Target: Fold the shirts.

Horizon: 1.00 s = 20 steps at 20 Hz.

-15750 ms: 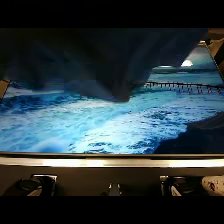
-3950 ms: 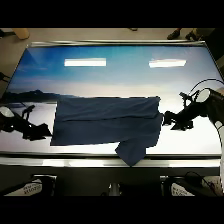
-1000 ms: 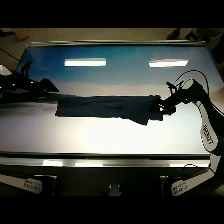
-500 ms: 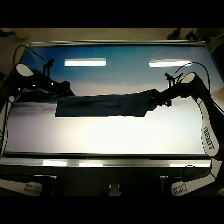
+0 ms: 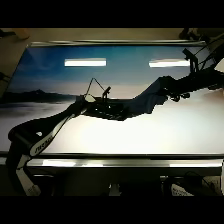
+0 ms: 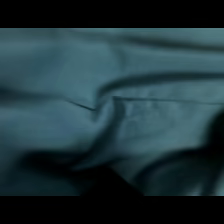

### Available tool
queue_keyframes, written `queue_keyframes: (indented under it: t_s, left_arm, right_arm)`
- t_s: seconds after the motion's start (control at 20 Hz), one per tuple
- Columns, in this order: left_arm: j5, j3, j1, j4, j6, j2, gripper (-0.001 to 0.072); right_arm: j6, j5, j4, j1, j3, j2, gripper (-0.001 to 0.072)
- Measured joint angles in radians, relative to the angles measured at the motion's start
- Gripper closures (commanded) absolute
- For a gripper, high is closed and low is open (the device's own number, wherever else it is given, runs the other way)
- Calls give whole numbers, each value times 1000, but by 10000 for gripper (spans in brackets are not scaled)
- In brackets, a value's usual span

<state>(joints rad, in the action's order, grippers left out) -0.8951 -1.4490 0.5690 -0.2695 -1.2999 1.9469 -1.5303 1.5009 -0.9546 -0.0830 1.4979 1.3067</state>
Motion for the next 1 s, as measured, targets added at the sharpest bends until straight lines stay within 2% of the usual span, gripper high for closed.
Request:
queue_keyframes:
  t_s: [0.15, 0.3, 0.4, 0.5, 0.75, 1.0]
  left_arm:
    - [44, 2, 65, 214, 101, 61, 684]
    - [47, 3, 29, 278, 181, 50, 685]
    - [32, 3, -38, 219, 208, -13, 684]
    - [12, 3, -124, 97, 212, -109, 684]
    - [-19, 3, -380, -195, 154, -429, 683]
    - [-73, 3, -573, -286, 129, -700, 682]
  right_arm:
    - [-14, 14, 0, 0, 1, -41, 693]
    - [-18, 2, 3, 6, 1, -50, 693]
    - [-22, -31, 7, 27, 1, -35, 693]
    - [-22, -81, 21, 64, 1, -2, 693]
    - [-18, -288, 125, 214, 1, 150, 693]
    - [-2, -469, 322, 364, 1, 352, 691]
